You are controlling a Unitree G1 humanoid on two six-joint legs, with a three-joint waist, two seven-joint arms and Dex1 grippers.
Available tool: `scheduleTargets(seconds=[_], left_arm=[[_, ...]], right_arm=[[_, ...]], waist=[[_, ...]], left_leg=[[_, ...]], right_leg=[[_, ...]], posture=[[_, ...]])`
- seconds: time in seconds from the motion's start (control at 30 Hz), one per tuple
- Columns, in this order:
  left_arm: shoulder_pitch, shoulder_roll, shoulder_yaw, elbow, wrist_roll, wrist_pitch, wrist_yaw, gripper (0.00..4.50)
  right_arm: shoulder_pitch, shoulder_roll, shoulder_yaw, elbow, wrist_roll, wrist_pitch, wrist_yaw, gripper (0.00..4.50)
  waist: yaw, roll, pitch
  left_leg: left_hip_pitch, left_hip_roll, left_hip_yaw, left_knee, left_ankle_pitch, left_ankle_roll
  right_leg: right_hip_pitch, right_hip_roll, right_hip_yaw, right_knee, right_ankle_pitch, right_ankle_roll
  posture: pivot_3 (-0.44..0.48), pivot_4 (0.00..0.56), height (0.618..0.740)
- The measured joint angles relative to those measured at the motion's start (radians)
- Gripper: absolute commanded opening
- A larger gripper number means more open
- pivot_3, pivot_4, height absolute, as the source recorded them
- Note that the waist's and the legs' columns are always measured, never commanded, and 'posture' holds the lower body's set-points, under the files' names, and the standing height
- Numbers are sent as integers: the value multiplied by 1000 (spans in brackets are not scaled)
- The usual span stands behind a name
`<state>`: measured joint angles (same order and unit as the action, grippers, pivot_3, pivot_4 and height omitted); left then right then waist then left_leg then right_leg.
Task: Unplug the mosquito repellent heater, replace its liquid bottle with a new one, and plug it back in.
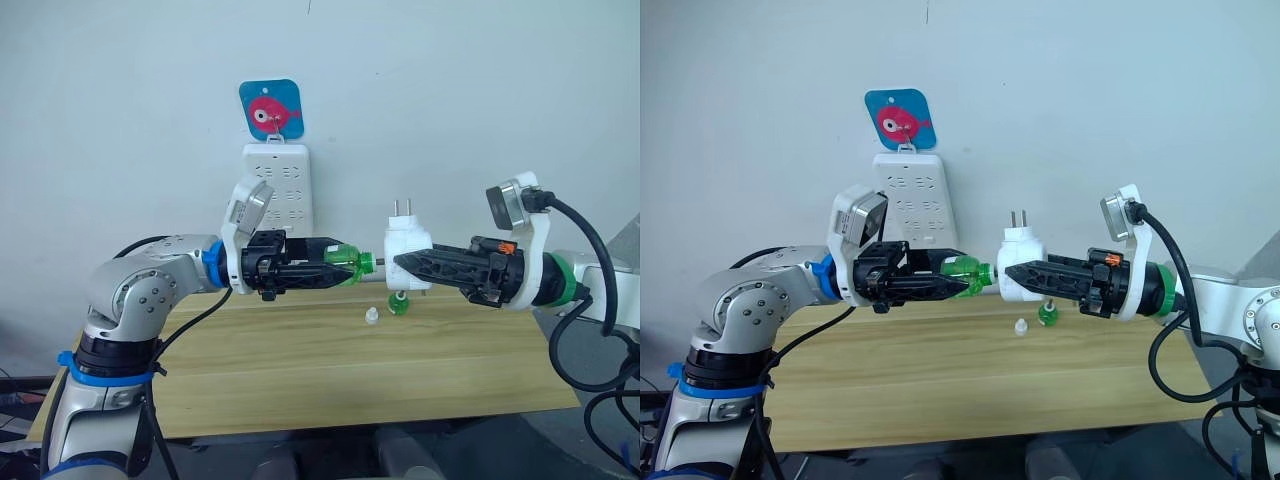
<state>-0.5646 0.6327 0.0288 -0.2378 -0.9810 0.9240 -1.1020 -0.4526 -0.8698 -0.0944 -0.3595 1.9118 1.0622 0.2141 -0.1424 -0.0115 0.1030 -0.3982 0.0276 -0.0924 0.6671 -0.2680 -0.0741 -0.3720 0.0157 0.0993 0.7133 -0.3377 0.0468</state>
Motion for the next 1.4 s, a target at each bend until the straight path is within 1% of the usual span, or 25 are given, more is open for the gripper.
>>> scheduleTargets(seconds=[0.5, 0.77, 1.13, 1.4], left_arm=[[-9, -12, 5, 1, 0, 14, 21, 2282], [-13, 1, -4, 1, 27, 12, -7, 2282], [-20, -28, -6, 14, 69, 3, -22, 2282], [-19, -7, -17, 12, 82, 3, -47, 2282]], right_arm=[[1, -5, 0, -3, -25, -5, 5, 2991], [1, -7, 5, -17, -51, -3, 18, 2991], [0, -6, 8, -17, -83, -6, 22, 2991], [0, -6, 10, -17, -98, 10, 47, 2991]], waist=[[0, 0, 0], [0, 0, 0], [0, 0, 0], [0, 0, 0]], left_leg=[[0, 0, 0, 0, 0, 0], [0, 0, 0, 0, 0, 0], [0, 0, 0, 0, 0, 0], [0, 0, 0, 0, 0, 0]], right_leg=[[0, 0, 0, 0, 0, 0], [0, 0, 0, 0, 0, 0], [0, 0, 0, 0, 0, 0], [0, 0, 0, 0, 0, 0]], posture=[[-122, 16, 740], [-122, 16, 740], [-123, 16, 740], [-123, 15, 740]])
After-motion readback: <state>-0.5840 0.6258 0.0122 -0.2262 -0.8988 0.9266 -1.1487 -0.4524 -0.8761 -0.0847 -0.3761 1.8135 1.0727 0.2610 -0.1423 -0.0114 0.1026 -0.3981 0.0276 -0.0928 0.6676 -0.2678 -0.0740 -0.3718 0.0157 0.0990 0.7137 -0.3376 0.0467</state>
